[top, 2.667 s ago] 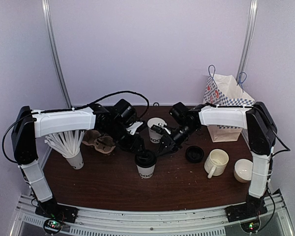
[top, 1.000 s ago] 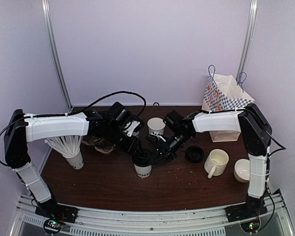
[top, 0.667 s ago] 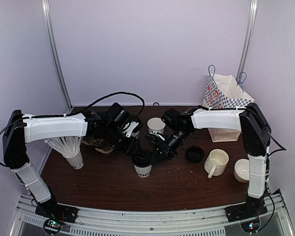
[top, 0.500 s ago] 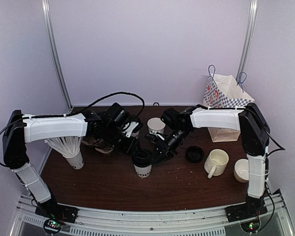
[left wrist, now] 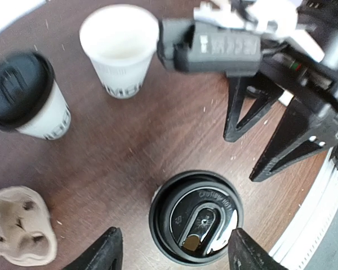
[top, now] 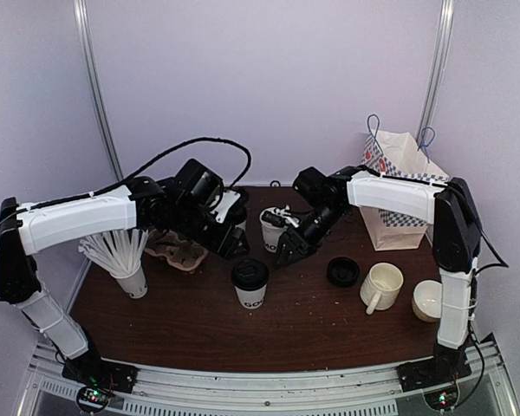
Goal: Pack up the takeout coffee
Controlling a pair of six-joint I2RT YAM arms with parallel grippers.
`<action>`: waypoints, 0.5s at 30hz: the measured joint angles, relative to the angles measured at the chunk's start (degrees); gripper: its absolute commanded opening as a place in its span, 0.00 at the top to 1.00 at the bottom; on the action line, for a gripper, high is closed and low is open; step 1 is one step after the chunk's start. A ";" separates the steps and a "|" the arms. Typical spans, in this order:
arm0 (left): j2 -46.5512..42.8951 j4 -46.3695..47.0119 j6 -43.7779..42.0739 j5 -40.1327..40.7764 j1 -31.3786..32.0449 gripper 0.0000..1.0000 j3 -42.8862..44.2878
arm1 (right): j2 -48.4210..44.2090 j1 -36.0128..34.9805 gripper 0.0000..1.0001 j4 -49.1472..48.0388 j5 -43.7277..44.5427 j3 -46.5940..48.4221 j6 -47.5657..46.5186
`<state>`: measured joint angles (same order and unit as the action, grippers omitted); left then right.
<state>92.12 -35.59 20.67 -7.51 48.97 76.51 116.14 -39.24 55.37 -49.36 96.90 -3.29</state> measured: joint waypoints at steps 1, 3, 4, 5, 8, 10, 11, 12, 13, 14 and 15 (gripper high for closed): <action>-0.76 -0.04 -0.55 0.46 0.00 0.32 0.48 | -0.52 0.09 0.43 0.70 0.81 0.33 -1.09; -1.75 -0.22 -1.40 1.36 0.00 0.32 1.09 | -1.09 0.07 0.43 2.01 2.12 1.42 -3.08; -2.08 -0.33 -1.81 1.95 0.00 0.32 1.20 | -1.20 0.02 0.41 2.80 2.95 2.29 -4.44; -2.47 -0.63 -2.34 2.82 0.00 0.31 1.20 | -1.20 -0.11 0.39 3.61 3.89 3.39 -5.90; -3.13 -1.33 -3.21 5.57 -0.31 0.26 1.18 | -1.20 -0.76 0.29 5.70 7.98 7.06 -10.80; -4.11 -1.42 -3.54 7.87 -1.16 0.20 1.11 | -1.51 -1.57 0.25 5.92 11.10 9.29 -14.21; -4.85 -1.25 -3.69 9.16 -1.81 0.17 1.05 | -1.79 -2.08 0.23 5.92 12.46 9.88 -15.47; -5.86 -0.90 -3.87 10.69 -2.67 0.15 0.92 | -2.25 -2.80 0.22 5.75 14.25 10.29 -17.55; -7.04 -0.33 -4.09 12.44 -3.54 0.14 0.81 | -2.75 -3.69 0.21 5.66 16.02 10.51 -19.41; -8.02 0.17 -4.28 13.77 -4.15 0.14 0.79 | -3.23 -4.57 0.21 5.51 17.35 10.54 -20.85; -8.92 0.81 -4.46 14.97 -4.72 0.14 0.76 | -3.58 -5.53 0.21 5.40 18.73 10.54 -22.32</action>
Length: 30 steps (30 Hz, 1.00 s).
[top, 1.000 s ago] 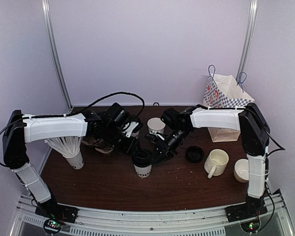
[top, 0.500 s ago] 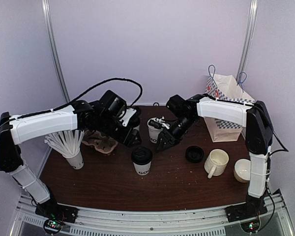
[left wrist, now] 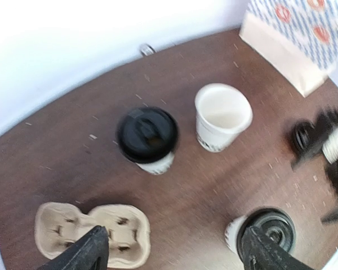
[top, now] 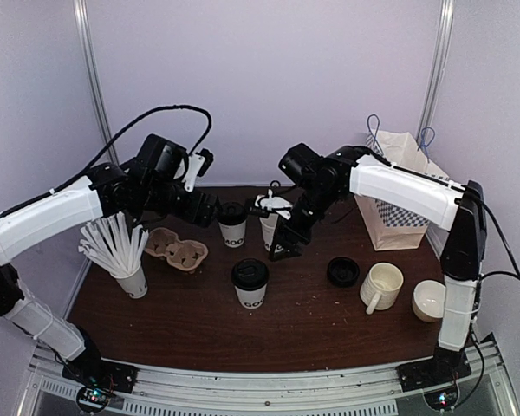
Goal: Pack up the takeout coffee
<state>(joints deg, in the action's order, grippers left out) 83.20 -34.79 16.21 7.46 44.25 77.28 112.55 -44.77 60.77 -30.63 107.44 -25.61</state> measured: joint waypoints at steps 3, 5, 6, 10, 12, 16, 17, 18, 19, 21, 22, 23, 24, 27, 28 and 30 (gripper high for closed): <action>-2.23 2.19 -0.31 3.76 -1.16 0.14 0.00 | -0.24 -3.30 0.21 -0.33 3.98 0.37 -4.13; -2.78 3.06 -0.31 5.29 -1.18 0.14 -0.02 | 0.15 -4.72 0.20 -0.33 5.51 0.90 -5.62; -2.89 3.56 -0.28 5.79 -1.18 0.14 -0.13 | 0.46 -5.42 0.21 -0.37 6.03 1.31 -6.05; -4.15 5.49 -0.15 7.23 -1.18 0.13 -2.58 | 2.69 -6.75 0.19 -0.55 7.56 3.78 -7.23; -4.90 5.62 -0.07 7.74 -1.20 0.13 -3.91 | 4.35 -6.73 0.18 -0.50 7.93 5.46 -7.43; -5.44 5.62 -0.07 8.22 -1.31 0.13 -4.74 | 8.46 -6.75 0.17 0.66 7.93 9.68 -7.69; -5.60 5.62 -0.07 8.26 -1.40 0.13 -4.87 | 9.25 -6.75 0.16 1.01 7.85 10.38 -7.69; -5.79 5.62 -0.07 8.31 -1.51 0.13 -5.01 | 10.03 -6.84 0.16 1.49 7.74 10.93 -7.72; -5.97 5.64 -0.07 8.35 -1.62 0.13 -5.16 | 10.62 -6.93 0.15 1.95 7.65 11.30 -7.72; -6.56 5.77 -0.07 8.37 -1.86 0.13 -5.70 | 11.65 -7.23 0.15 3.02 7.28 11.78 -7.85; -6.84 5.84 -0.07 8.37 -1.92 0.13 -6.01 | 12.04 -7.37 0.15 3.52 6.84 12.09 -7.87; -7.23 6.05 -0.07 8.35 -1.95 0.13 -6.43 | 12.24 -7.48 0.15 3.82 6.43 12.35 -7.87; -7.63 6.16 -0.07 8.33 -1.95 0.13 -6.75 | 12.28 -7.56 0.15 4.11 6.21 12.50 -7.87; -8.20 6.29 -0.07 8.26 -1.95 0.13 -7.17 | 12.28 -7.72 0.15 4.72 5.86 12.74 -7.85; -8.26 6.34 -0.09 8.26 -1.95 0.13 -7.21 | 12.28 -7.76 0.16 4.87 5.81 12.74 -7.76; -8.26 6.34 -0.09 8.24 -1.95 0.13 -7.23 | 12.28 -7.76 0.16 5.22 5.84 12.74 -7.67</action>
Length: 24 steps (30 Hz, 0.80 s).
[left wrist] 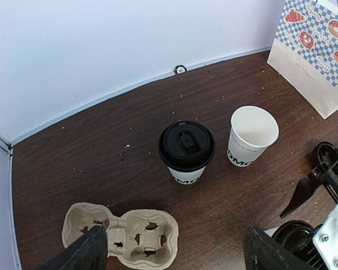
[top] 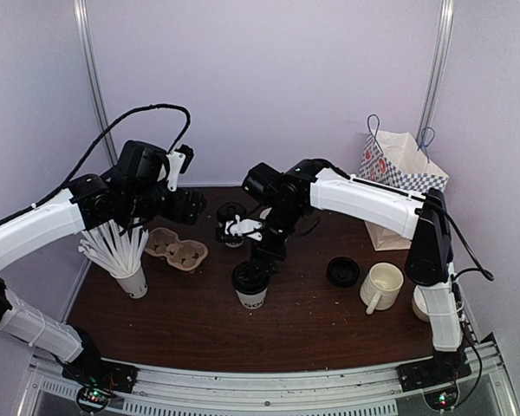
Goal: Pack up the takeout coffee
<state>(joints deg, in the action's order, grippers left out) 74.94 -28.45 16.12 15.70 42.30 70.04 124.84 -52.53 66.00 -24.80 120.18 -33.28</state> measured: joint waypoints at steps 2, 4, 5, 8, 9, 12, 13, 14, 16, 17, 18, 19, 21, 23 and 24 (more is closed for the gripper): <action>0.00 -0.02 0.00 0.00 0.00 0.13 -0.04 | 0.00 0.00 0.16 0.20 0.00 0.02 0.00; 0.00 -0.02 0.00 0.00 0.00 0.13 -0.04 | 0.00 0.00 0.15 0.24 -0.02 0.02 0.04; 0.00 0.00 -0.02 0.00 0.00 0.13 -0.04 | 0.00 0.00 0.15 0.22 -0.04 0.02 0.22; 0.00 0.00 -0.02 -0.04 0.00 0.12 -0.07 | 0.00 0.00 0.14 0.15 -0.81 0.02 0.72; 0.00 0.00 -0.02 -0.11 0.00 0.12 -0.07 | 0.00 0.00 0.14 0.15 -1.09 0.02 0.87; 0.00 0.00 -0.02 -0.50 0.00 0.13 -0.11 | 0.00 0.00 0.13 0.20 -1.79 0.02 1.20; 0.00 0.00 -0.02 -0.59 0.00 0.12 -0.11 | 0.00 0.00 0.13 0.20 -2.01 0.02 1.38; 0.00 0.00 -0.02 -0.81 0.00 0.12 -0.13 | 0.00 0.00 0.12 0.22 -2.21 0.02 1.53; 0.00 0.02 -0.02 -1.20 0.00 0.12 -0.26 | 0.00 0.00 0.09 0.28 -2.49 0.11 1.64; 0.00 0.02 -0.02 -1.42 0.00 0.13 -0.31 | 0.00 0.00 0.08 0.35 -2.56 0.22 1.62; 0.00 0.02 -0.02 -1.64 0.00 0.12 -0.31 | 0.00 -0.02 0.07 0.42 -2.58 0.31 1.60; 0.00 0.02 -0.02 -1.73 0.00 0.13 -0.31 | 0.00 -0.09 0.06 0.50 -2.56 0.33 1.53; 0.00 0.02 -0.02 -2.03 0.00 0.13 -0.31 | 0.00 -0.28 0.06 0.85 -2.38 0.33 1.51; 0.00 0.02 -0.02 -2.34 0.00 0.12 -0.31 | 0.00 -0.61 0.06 1.22 -2.16 0.33 1.46; 0.00 0.02 -0.02 -2.47 0.00 0.13 -0.31 | 0.00 -0.85 0.06 1.29 -1.86 0.33 1.49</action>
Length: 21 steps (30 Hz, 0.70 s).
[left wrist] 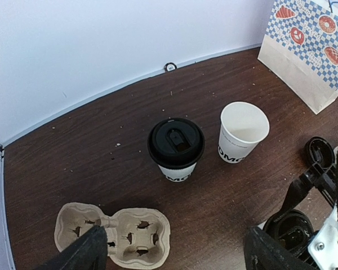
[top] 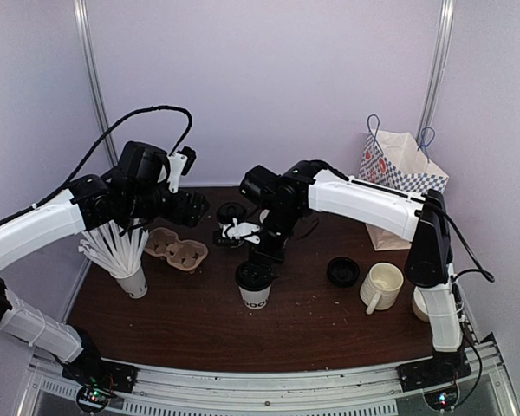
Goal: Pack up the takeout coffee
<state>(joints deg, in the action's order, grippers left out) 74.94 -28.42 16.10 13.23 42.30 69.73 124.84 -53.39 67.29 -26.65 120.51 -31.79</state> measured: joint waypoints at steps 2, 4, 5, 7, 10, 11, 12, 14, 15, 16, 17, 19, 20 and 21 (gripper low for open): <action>0.02 0.00 0.00 -0.24 0.00 0.12 0.00 | 0.00 -0.50 0.06 0.00 1.01 0.00 0.00; 0.02 0.00 0.00 -0.42 0.00 0.13 0.00 | 0.00 -0.83 0.06 -0.02 1.84 0.00 0.00; 0.02 0.00 -0.02 -0.46 0.00 0.12 0.00 | 0.00 -0.94 0.06 -0.04 2.40 0.00 0.02; 0.04 0.00 -0.02 -0.52 0.00 0.12 0.00 | 0.00 -1.05 0.06 -0.09 3.32 0.00 0.02; 0.11 0.00 -0.04 -0.61 0.00 0.12 0.00 | 0.00 -1.29 0.06 -0.09 4.28 0.00 0.00; 0.13 0.00 -0.07 -0.63 0.00 0.13 0.00 | 0.02 -1.29 0.06 -0.07 4.44 0.00 0.02; 0.15 0.00 -0.07 -0.66 0.00 0.13 0.00 | 0.07 -1.29 0.06 -0.04 4.59 0.00 0.02; 0.26 0.00 -0.09 -0.68 0.00 0.12 0.00 | 0.17 -1.29 0.06 -0.02 4.79 0.00 0.04; 0.31 0.02 -0.11 -0.70 0.00 0.12 0.00 | 0.28 -1.29 0.06 -0.02 4.87 0.00 0.07; 0.37 0.02 -0.11 -0.76 0.00 0.12 -0.02 | 0.39 -1.29 0.06 -0.02 4.90 0.00 0.09; 0.42 0.02 -0.11 -0.85 0.00 0.12 -0.04 | 0.55 -1.29 0.07 -0.02 4.92 0.00 0.11; 0.50 0.04 -0.11 -0.94 0.00 0.12 -0.11 | 0.66 -1.29 0.07 -0.26 5.16 0.00 0.17; 0.59 0.07 -0.13 -1.05 0.00 0.12 -0.11 | 0.66 -1.29 0.06 -0.24 5.31 0.00 0.22; 0.63 0.07 -0.13 -1.09 0.00 0.12 -0.11 | 0.70 -1.29 0.06 -0.26 5.33 0.02 0.24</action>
<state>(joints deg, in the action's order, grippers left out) 75.57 -28.36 15.97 12.14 42.30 69.63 125.54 -54.68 67.02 -21.32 120.53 -31.55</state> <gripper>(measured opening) 0.875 0.934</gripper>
